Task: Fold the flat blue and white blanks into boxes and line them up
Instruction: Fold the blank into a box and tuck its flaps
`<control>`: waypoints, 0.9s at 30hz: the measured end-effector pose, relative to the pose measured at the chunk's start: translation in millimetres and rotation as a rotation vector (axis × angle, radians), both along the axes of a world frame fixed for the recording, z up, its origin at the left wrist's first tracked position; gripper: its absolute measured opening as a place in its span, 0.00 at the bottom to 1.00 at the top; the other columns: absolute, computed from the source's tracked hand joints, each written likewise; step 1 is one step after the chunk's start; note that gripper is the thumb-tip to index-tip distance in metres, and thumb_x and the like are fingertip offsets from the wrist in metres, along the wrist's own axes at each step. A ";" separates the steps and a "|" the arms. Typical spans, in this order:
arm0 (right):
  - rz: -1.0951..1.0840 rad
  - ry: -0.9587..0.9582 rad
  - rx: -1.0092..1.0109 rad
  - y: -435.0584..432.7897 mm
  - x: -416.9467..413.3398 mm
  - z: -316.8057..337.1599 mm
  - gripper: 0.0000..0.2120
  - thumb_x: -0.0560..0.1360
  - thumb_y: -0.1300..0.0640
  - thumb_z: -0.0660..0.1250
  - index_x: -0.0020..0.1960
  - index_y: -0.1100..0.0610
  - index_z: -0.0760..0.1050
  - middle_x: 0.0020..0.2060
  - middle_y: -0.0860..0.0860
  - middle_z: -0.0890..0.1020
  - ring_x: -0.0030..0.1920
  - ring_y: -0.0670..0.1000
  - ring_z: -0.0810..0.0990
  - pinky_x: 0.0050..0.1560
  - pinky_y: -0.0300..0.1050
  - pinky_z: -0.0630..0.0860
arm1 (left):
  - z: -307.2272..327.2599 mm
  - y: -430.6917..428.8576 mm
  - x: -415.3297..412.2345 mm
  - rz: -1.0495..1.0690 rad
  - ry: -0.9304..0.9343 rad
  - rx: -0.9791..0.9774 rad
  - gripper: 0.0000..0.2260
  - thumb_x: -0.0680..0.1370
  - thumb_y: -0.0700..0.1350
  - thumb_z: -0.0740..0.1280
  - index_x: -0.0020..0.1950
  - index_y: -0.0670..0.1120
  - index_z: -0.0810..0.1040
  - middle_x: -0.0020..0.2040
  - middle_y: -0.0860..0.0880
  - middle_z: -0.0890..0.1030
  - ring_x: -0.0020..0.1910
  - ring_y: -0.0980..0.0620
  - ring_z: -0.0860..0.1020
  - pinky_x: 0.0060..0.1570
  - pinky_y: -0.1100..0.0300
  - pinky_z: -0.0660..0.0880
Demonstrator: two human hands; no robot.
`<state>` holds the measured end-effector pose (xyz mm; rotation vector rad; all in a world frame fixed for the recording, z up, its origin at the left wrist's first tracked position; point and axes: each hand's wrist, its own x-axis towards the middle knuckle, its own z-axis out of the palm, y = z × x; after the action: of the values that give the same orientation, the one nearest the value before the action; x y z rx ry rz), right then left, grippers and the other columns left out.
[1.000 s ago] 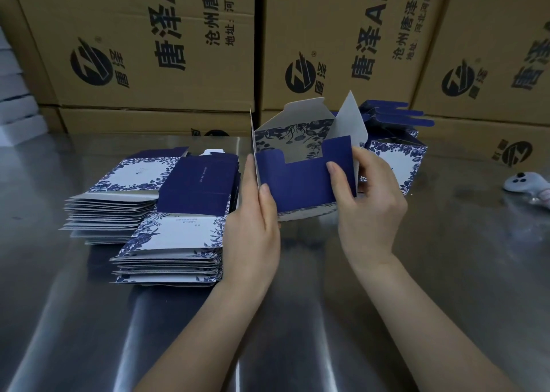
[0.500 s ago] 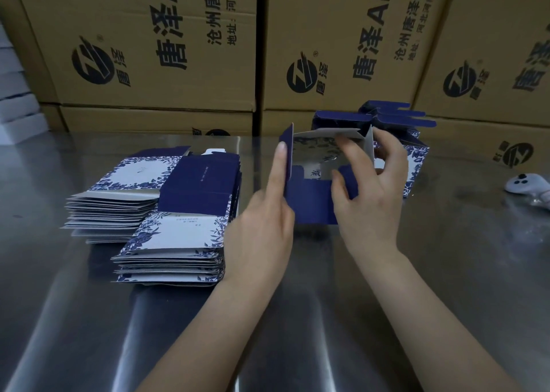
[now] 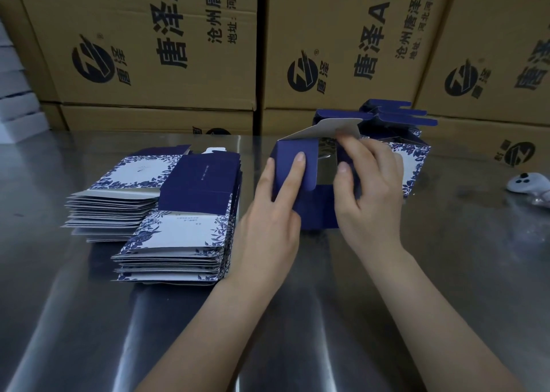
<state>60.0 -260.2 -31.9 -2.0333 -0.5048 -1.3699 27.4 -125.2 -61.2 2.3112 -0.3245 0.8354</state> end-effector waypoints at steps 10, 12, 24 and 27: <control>0.213 0.083 0.171 -5.4 11.0 -4.7 0.21 0.72 0.67 0.70 0.63 0.56 0.75 0.58 0.50 0.74 0.60 0.54 0.72 0.54 0.51 0.76 | -8.1 5.3 8.0 -0.035 0.002 -0.216 0.29 0.76 0.49 0.57 0.78 0.62 0.60 0.78 0.51 0.57 0.73 0.57 0.63 0.62 0.63 0.66; 0.289 0.178 0.280 -7.1 11.2 -5.5 0.28 0.72 0.65 0.71 0.68 0.47 0.69 0.62 0.45 0.71 0.62 0.49 0.72 0.55 0.45 0.76 | -8.6 5.2 8.6 -0.043 -0.002 -0.259 0.27 0.77 0.52 0.58 0.77 0.61 0.62 0.78 0.52 0.58 0.72 0.61 0.62 0.63 0.69 0.62; 0.684 0.473 0.603 -9.6 16.3 -8.6 0.18 0.76 0.61 0.67 0.62 0.44 0.73 0.62 0.47 0.77 0.63 0.49 0.76 0.61 0.55 0.74 | -6.5 8.5 9.4 -0.031 -0.114 -0.487 0.20 0.81 0.43 0.65 0.70 0.61 0.71 0.67 0.51 0.72 0.62 0.57 0.74 0.62 0.53 0.74; 0.798 0.485 0.656 -7.4 13.0 -5.6 0.18 0.79 0.65 0.62 0.62 0.45 0.71 0.62 0.51 0.77 0.58 0.47 0.78 0.56 0.46 0.76 | -3.1 9.0 9.0 -0.077 -0.102 -0.577 0.26 0.79 0.49 0.66 0.74 0.67 0.63 0.64 0.59 0.72 0.57 0.61 0.75 0.59 0.59 0.76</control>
<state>73.0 -267.6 -37.5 -1.3110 -0.4795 -0.4412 36.4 -116.2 -64.4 1.7152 -0.1829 0.8742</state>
